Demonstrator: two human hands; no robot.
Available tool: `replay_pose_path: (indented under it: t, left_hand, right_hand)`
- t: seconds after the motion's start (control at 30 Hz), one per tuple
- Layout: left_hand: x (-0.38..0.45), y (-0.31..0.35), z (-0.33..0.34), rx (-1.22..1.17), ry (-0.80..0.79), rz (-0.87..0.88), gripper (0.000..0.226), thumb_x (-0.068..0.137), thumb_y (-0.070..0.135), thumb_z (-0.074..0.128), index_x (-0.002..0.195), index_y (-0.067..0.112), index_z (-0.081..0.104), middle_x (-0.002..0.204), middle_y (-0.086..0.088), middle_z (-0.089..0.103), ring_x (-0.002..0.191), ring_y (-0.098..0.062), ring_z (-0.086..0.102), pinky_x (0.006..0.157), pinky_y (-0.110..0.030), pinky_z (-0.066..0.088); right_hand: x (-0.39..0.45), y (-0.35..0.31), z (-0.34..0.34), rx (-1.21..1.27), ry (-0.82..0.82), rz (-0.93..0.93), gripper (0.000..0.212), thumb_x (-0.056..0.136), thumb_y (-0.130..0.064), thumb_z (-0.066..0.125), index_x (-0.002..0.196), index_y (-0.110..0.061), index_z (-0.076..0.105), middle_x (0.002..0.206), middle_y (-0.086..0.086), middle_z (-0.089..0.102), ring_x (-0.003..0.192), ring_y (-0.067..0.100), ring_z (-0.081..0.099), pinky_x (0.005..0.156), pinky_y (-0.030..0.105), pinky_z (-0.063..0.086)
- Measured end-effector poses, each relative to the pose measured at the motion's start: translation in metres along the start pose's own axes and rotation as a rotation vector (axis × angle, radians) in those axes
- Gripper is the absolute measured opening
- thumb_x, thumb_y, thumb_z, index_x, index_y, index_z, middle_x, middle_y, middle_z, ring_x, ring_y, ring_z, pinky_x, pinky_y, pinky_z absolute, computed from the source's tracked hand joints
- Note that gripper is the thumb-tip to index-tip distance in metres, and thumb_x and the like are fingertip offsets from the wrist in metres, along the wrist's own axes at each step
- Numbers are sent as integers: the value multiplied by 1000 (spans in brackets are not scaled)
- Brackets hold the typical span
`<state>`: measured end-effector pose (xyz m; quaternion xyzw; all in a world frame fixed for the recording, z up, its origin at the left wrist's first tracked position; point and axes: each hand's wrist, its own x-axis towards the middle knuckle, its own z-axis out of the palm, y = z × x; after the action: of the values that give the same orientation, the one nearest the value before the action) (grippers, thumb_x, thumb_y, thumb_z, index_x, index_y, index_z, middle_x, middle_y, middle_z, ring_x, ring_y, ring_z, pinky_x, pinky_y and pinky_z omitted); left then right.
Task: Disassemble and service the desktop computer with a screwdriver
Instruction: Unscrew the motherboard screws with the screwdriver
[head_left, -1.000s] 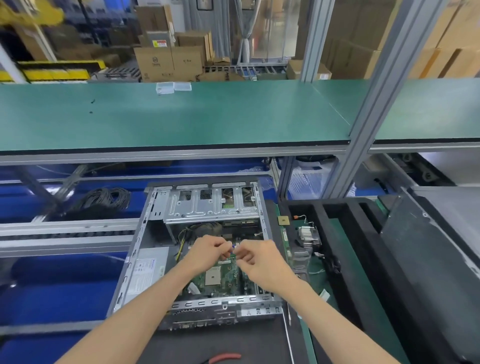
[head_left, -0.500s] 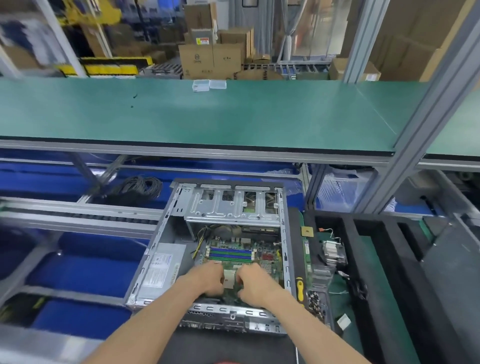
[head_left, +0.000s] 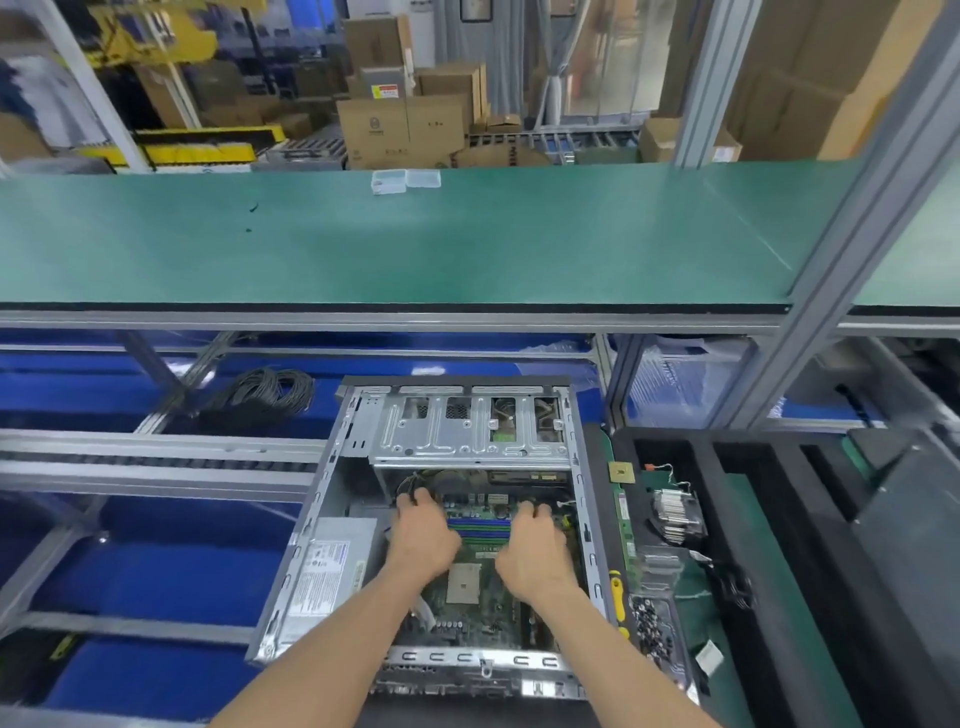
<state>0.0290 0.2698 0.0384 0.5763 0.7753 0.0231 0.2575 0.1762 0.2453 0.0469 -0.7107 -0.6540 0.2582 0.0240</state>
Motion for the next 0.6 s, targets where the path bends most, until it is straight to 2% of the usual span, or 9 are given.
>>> replay_pose_path:
  t: [0.13, 0.27, 0.4, 0.5, 0.6]
  left_hand:
    - [8, -1, 9, -26, -42, -113, 53, 92, 18, 62, 135, 0, 37, 134, -21, 49, 123, -36, 51, 98, -41, 46]
    - [19, -2, 11, -12, -32, -153, 40, 94, 19, 58, 129, 2, 50, 131, -18, 52, 119, -32, 54, 98, -39, 47]
    - [28, -1, 12, 25, -11, -179, 24, 98, 21, 55, 115, 6, 63, 123, -13, 60, 102, -25, 58, 77, -30, 44]
    - [34, -3, 16, 11, -14, -210, 26, 100, 21, 52, 119, 4, 60, 128, -14, 60, 118, -27, 55, 80, -31, 40]
    - [40, -6, 17, -75, -22, -258, 32, 100, 19, 53, 126, 0, 55, 134, -20, 53, 119, -30, 53, 80, -32, 37]
  right_hand:
    - [13, 0, 4, 29, -25, 85, 61, 94, -17, 63, 147, -6, 33, 145, 17, 40, 122, 33, 57, 88, 34, 51]
    - [23, -2, 12, -5, -37, 107, 60, 95, -18, 63, 146, -5, 34, 140, 16, 46, 121, 33, 57, 89, 37, 53]
    - [30, 0, 16, -43, -37, 101, 59, 94, -17, 67, 143, -6, 37, 141, 16, 44, 121, 33, 56, 88, 38, 52]
    - [33, 2, 20, -51, -15, 76, 55, 93, -10, 66, 141, -6, 40, 140, 15, 46, 121, 32, 57, 88, 37, 53]
    - [36, 2, 23, -39, 5, 40, 50, 93, 0, 61, 140, -6, 43, 138, 15, 48, 121, 33, 56, 91, 38, 52]
